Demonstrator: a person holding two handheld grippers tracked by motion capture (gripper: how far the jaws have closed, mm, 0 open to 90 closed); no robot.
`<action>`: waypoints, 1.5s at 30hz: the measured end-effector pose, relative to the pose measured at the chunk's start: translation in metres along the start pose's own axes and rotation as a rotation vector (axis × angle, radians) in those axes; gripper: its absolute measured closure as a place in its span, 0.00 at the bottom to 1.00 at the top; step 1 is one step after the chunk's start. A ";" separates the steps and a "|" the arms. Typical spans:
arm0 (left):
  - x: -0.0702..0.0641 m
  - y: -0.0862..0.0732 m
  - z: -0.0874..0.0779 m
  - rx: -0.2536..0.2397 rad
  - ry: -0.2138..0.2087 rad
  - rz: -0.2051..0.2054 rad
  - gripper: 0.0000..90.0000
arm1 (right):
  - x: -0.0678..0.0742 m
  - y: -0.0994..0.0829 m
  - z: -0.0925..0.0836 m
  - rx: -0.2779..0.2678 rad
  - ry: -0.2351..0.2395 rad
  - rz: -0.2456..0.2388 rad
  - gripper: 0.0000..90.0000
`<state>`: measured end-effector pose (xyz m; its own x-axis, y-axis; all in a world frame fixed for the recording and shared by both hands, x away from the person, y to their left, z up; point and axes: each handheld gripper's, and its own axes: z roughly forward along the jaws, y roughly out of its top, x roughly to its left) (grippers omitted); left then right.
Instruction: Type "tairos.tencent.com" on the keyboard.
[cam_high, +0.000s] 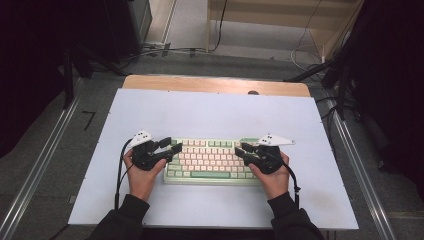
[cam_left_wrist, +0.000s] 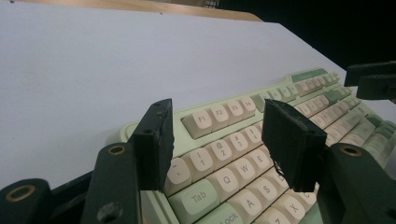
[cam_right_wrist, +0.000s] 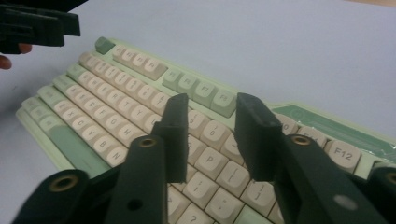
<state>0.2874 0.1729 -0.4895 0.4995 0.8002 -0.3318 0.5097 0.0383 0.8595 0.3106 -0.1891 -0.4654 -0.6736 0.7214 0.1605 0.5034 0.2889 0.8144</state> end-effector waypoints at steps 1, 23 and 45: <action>0.000 0.000 0.000 0.000 0.000 0.000 0.50 | 0.001 0.000 0.000 0.002 0.009 -0.002 0.80; -0.001 0.000 0.000 0.006 -0.010 -0.004 0.50 | 0.015 -0.015 0.003 0.154 0.081 -0.071 0.98; -0.002 -0.001 0.001 0.014 -0.015 -0.001 0.50 | 0.018 -0.018 0.007 0.187 0.078 -0.088 0.98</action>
<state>0.2870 0.1705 -0.4898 0.5095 0.7912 -0.3382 0.5197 0.0304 0.8538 0.2935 -0.1772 -0.4805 -0.7553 0.6398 0.1419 0.5277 0.4655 0.7105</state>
